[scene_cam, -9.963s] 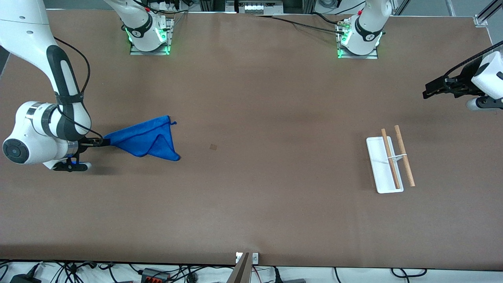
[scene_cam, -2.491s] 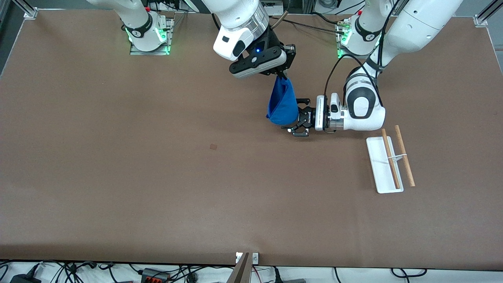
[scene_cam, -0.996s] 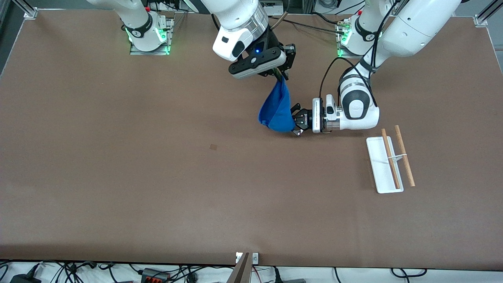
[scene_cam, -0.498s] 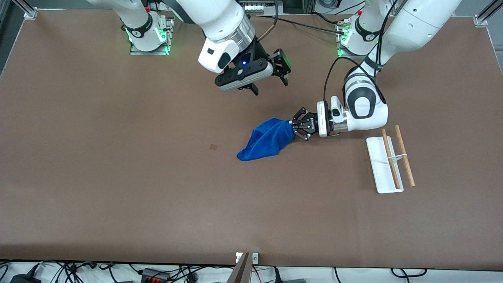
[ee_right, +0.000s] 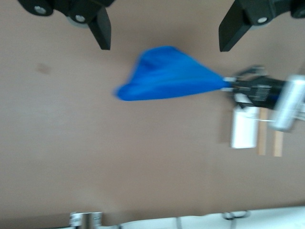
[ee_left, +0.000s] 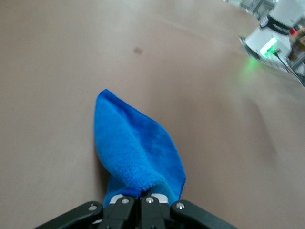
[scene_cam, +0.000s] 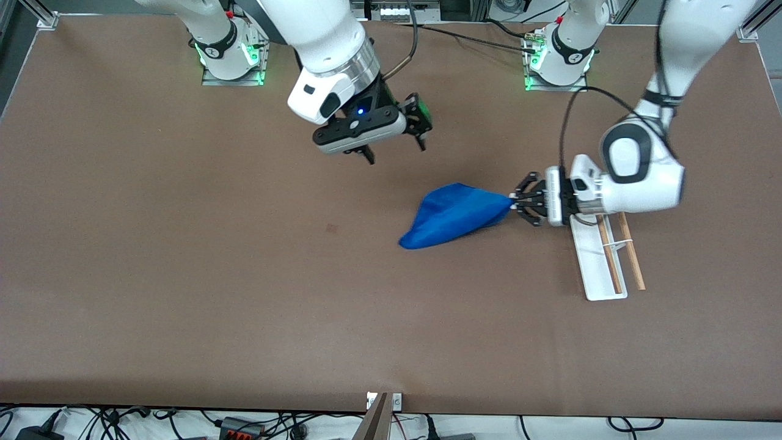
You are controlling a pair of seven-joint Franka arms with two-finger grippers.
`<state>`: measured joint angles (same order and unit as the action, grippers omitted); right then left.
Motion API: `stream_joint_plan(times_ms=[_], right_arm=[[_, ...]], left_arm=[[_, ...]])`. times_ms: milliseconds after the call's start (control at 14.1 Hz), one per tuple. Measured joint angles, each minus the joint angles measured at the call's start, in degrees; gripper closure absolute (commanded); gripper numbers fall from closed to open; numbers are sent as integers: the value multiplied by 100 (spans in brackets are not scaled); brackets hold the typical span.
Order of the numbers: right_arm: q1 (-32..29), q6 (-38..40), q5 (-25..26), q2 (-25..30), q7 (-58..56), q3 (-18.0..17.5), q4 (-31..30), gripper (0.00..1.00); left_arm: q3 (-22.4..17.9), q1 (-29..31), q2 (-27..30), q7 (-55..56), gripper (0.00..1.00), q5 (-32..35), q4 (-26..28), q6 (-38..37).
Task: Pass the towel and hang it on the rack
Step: 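Carry the towel with the left gripper over the wooden dowels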
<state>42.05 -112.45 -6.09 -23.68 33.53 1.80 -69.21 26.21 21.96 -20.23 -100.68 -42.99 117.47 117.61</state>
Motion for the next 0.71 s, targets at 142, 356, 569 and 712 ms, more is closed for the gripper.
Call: stream_joint_plan(times_ms=[142,356,569,712], right_arm=[[-347,216,151,-33,-482,27,-150,0],[-1050,564,165,-117,-892,58,-312,0],[-1657,848,199,-124,-945,71,-351,0],[-2070,1078,231,-94,-969,77,-349,0]], left_arm=[[-10,531,62,456,100,934,-577,-847],[-17,1153,98,929,99,1939,-1231,-1536],[-31,1614,84,951,99,2616,-1538,-1777],[-34,1833,-54,914,99,3003,-1832,-1831]])
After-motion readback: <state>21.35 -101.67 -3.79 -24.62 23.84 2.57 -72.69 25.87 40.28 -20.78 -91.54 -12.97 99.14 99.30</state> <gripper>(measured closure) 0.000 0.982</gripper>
